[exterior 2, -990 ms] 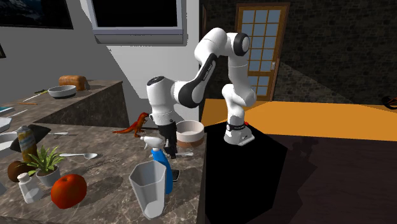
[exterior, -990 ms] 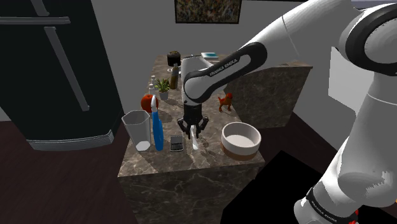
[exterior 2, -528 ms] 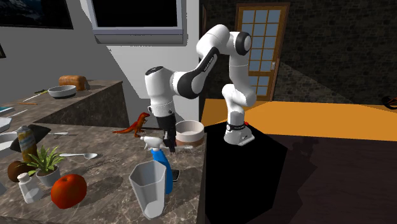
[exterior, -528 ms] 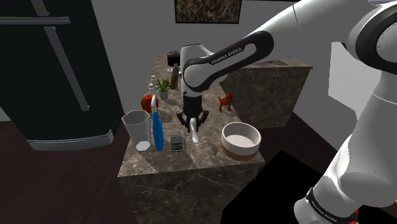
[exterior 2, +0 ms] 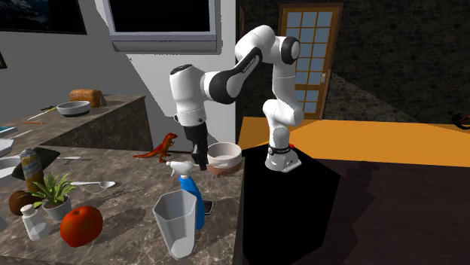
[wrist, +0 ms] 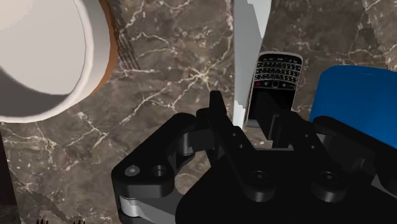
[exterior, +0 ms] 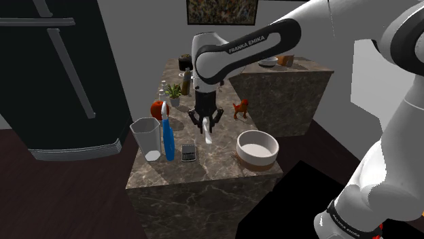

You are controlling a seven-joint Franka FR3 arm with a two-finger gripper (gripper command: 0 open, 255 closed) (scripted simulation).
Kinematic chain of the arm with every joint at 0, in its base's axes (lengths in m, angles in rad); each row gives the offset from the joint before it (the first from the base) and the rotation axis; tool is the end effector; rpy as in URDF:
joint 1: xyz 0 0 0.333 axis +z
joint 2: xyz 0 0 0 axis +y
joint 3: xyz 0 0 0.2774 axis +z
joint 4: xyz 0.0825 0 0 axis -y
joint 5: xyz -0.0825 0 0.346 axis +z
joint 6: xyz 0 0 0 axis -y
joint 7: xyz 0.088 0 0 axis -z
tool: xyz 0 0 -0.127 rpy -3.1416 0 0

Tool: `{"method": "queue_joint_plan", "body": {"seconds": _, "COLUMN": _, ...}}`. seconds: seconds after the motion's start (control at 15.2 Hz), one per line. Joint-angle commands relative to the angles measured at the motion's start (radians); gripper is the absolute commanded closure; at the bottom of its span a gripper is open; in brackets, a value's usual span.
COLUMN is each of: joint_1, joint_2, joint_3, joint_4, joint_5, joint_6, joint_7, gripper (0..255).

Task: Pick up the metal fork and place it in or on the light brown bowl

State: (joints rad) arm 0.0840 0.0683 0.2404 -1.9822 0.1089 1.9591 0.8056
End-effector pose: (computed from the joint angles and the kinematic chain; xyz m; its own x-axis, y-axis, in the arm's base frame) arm 0.4926 0.1741 0.3847 0.8557 -0.4967 -0.1450 -0.5035 -0.8639 -0.0117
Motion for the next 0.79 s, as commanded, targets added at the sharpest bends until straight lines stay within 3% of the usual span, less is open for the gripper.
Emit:
{"method": "queue_joint_plan", "body": {"seconds": 0.0, "joint_1": -0.001, "joint_2": -0.010, "joint_3": 0.000, "joint_4": 0.016, "joint_5": 0.001, "joint_6": -0.026, "joint_7": 0.001, "gripper": 255}}
{"method": "queue_joint_plan", "body": {"seconds": 0.4, "joint_1": -0.002, "joint_2": -0.028, "joint_3": -0.001, "joint_4": 0.067, "joint_5": 0.003, "joint_6": -0.095, "joint_7": 0.005, "gripper": 255}}
{"method": "queue_joint_plan", "body": {"seconds": 0.73, "joint_1": -0.034, "joint_2": -0.206, "joint_3": -0.037, "joint_4": -0.145, "joint_5": 0.037, "joint_6": -0.066, "joint_7": -0.082, "gripper": 255}}
